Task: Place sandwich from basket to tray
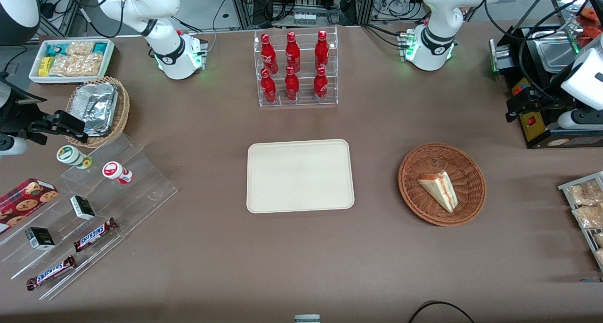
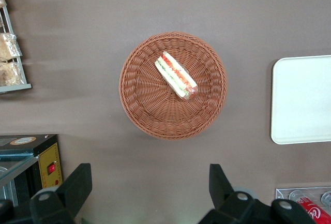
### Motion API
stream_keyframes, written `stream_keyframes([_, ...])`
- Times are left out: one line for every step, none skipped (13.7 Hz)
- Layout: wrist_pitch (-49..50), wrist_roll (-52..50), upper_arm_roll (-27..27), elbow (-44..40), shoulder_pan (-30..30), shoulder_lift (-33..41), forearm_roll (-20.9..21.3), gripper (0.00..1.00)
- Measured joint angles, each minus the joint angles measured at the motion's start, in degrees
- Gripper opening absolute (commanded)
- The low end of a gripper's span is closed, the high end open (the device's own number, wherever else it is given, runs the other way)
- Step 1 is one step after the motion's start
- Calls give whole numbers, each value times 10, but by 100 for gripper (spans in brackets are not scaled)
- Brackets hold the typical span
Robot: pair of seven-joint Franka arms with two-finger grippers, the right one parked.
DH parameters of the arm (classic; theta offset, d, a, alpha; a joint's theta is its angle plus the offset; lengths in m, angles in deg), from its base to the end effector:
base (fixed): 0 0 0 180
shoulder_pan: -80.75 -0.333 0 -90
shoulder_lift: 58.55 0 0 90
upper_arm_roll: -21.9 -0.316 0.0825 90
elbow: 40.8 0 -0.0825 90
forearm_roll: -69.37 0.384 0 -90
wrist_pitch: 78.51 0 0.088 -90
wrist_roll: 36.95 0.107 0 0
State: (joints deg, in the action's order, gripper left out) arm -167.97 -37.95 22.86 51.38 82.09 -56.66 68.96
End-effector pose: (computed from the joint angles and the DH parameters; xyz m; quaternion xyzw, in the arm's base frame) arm 0.5424 -0.0227 0.6238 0.9999 -0.0113 -0.0073 0.0031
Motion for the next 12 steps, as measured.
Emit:
stream_keyframes([-2, 0, 0, 0, 0, -2, 0, 100])
stream_keyframes([-7, 0, 0, 0, 0, -3, 1, 100])
stream_keyframes([-12, 0, 0, 0, 0, -5, 2, 100])
stream_keyframes([-16, 0, 0, 2, 0, -9, 2, 100])
stream_keyframes([-22, 0, 1, 4, 1, -14, 2, 100])
stream_keyframes([-32, 0, 1, 7, 1, -23, 2, 100])
stream_keyframes([-43, 0, 2, 9, 2, -35, 2, 100])
stream_keyframes([-58, -2, 2, 13, 3, -49, 2, 100])
stream_keyframes([-76, -5, 2, 19, 5, -63, 2, 100])
stream_keyframes([-97, -9, 3, 28, 6, -77, 2, 100])
stream_keyframes([-122, -19, 3, 40, 8, -90, 2, 100])
stream_keyframes([-150, -39, 3, 54, 10, -101, 2, 100])
